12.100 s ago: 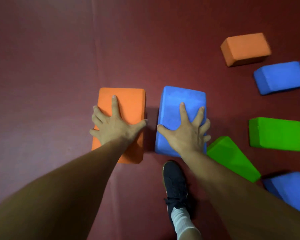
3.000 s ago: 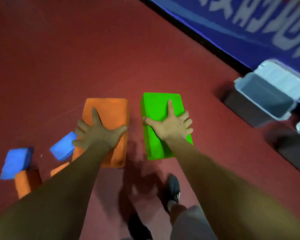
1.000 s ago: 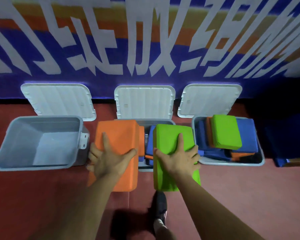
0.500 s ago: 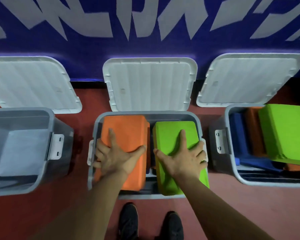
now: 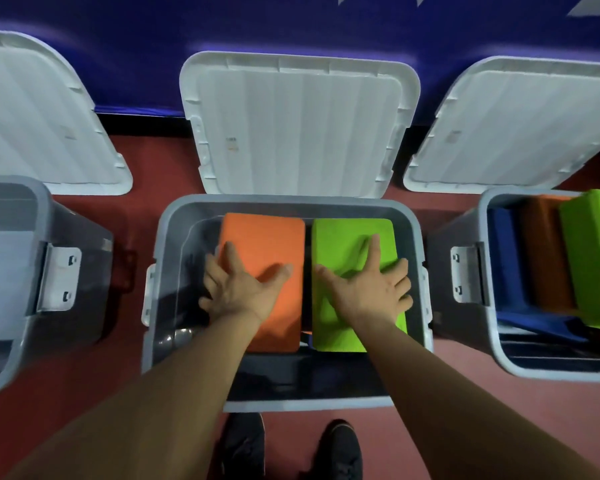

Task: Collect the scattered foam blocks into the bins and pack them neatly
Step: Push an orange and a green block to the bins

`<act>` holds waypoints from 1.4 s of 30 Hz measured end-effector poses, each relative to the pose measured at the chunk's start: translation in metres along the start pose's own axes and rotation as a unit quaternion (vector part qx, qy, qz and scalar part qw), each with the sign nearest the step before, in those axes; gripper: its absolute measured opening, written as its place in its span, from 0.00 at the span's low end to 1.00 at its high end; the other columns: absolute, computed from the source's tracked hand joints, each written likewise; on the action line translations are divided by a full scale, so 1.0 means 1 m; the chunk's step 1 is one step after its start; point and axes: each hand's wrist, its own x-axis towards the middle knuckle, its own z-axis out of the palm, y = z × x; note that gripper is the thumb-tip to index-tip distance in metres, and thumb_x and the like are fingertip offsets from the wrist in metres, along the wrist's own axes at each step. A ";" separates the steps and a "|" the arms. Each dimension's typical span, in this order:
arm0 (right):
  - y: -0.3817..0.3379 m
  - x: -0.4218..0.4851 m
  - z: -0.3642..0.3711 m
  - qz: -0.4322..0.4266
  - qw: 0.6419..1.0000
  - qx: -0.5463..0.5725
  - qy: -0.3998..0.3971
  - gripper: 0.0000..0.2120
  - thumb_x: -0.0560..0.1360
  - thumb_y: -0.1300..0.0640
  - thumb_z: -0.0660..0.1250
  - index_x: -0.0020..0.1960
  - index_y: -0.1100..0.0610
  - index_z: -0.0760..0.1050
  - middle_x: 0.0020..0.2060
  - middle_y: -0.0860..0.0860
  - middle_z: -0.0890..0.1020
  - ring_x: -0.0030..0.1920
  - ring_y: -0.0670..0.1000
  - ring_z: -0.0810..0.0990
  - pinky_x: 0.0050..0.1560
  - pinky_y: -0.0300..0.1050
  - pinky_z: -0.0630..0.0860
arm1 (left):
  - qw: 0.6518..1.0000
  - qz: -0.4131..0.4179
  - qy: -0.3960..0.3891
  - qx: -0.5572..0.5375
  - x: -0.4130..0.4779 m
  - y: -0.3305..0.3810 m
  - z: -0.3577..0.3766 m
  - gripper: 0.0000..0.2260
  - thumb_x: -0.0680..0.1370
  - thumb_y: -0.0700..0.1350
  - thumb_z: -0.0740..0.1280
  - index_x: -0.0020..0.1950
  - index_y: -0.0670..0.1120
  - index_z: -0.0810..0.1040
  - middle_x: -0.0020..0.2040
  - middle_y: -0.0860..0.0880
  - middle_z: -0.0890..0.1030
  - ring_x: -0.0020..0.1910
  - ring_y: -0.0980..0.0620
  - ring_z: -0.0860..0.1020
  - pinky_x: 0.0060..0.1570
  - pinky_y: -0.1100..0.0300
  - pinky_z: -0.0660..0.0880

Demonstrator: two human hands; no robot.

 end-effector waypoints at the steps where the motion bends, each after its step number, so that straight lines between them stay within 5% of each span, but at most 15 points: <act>1: -0.001 0.002 0.001 0.010 1.000 0.012 -0.005 0.56 0.63 0.21 0.66 0.81 0.36 0.41 0.80 0.62 0.49 0.78 0.65 0.51 0.75 0.67 0.51 | 0.997 0.013 0.039 0.069 -0.029 0.018 -0.026 0.49 0.69 0.77 0.62 0.81 0.58 0.45 0.82 0.48 0.44 0.79 0.45 0.51 0.71 0.37 0.57; 10: -0.011 -0.024 -0.012 -0.090 0.995 -0.029 -0.023 0.37 0.79 0.31 0.56 0.82 0.38 0.43 0.81 0.60 0.48 0.81 0.62 0.43 0.77 0.66 0.43 | 0.985 0.109 0.098 0.089 -0.079 0.041 -0.084 0.40 0.76 0.73 0.54 0.82 0.54 0.52 0.83 0.48 0.51 0.81 0.46 0.49 0.78 0.45 0.49; 15: -0.029 -0.073 -0.066 -0.167 0.982 -0.077 -0.033 0.32 0.81 0.33 0.49 0.82 0.40 0.45 0.82 0.57 0.50 0.81 0.61 0.42 0.79 0.64 0.42 | 0.965 0.191 0.136 0.114 -0.124 0.059 -0.152 0.35 0.78 0.70 0.57 0.78 0.50 0.65 0.78 0.51 0.65 0.78 0.48 0.61 0.75 0.50 0.56; 22: -0.072 -0.190 -0.164 -0.237 0.964 -0.113 -0.044 0.30 0.82 0.36 0.52 0.81 0.42 0.53 0.80 0.56 0.58 0.80 0.61 0.51 0.78 0.65 0.48 | 0.955 0.223 0.145 0.133 -0.241 0.071 -0.271 0.30 0.78 0.66 0.63 0.73 0.50 0.72 0.72 0.51 0.73 0.72 0.48 0.68 0.70 0.53 0.60; 27: -0.077 -0.291 -0.209 -0.330 0.935 -0.117 -0.058 0.30 0.82 0.39 0.55 0.81 0.46 0.56 0.78 0.57 0.63 0.79 0.59 0.56 0.77 0.63 0.53 | 0.968 0.162 0.137 0.132 -0.342 0.029 -0.322 0.28 0.77 0.69 0.60 0.68 0.52 0.75 0.66 0.51 0.76 0.67 0.48 0.72 0.67 0.52 0.65; 31: -0.057 -0.373 -0.224 -0.416 0.892 -0.165 -0.059 0.30 0.81 0.39 0.57 0.80 0.47 0.59 0.74 0.58 0.68 0.75 0.61 0.62 0.75 0.62 0.57 | 0.976 0.089 0.161 0.116 -0.443 -0.024 -0.335 0.38 0.71 0.73 0.48 0.66 0.50 0.77 0.63 0.49 0.79 0.65 0.45 0.74 0.66 0.51 0.66; 35: -0.038 -0.447 -0.221 -0.481 0.851 -0.193 -0.090 0.30 0.80 0.39 0.58 0.79 0.46 0.60 0.74 0.58 0.68 0.75 0.61 0.61 0.75 0.63 0.57 | 0.977 0.011 0.203 0.069 -0.539 -0.082 -0.328 0.33 0.75 0.70 0.55 0.68 0.49 0.77 0.65 0.48 0.79 0.65 0.44 0.74 0.65 0.49 0.67; 38: -0.027 -0.508 -0.208 -0.535 0.805 -0.229 -0.115 0.30 0.80 0.39 0.58 0.79 0.45 0.59 0.74 0.58 0.68 0.76 0.61 0.60 0.75 0.65 0.56 | 0.973 -0.047 0.226 0.018 -0.609 -0.129 -0.323 0.36 0.72 0.70 0.48 0.65 0.50 0.78 0.62 0.47 0.79 0.62 0.42 0.76 0.61 0.49 0.68; 42: -0.007 -0.598 -0.184 -0.630 0.721 -0.268 -0.110 0.28 0.79 0.40 0.59 0.77 0.48 0.64 0.69 0.58 0.72 0.71 0.62 0.66 0.71 0.62 0.63 | 0.958 -0.157 0.238 -0.033 -0.694 -0.202 -0.310 0.26 0.78 0.65 0.57 0.69 0.51 0.75 0.66 0.47 0.77 0.65 0.42 0.74 0.64 0.50 0.67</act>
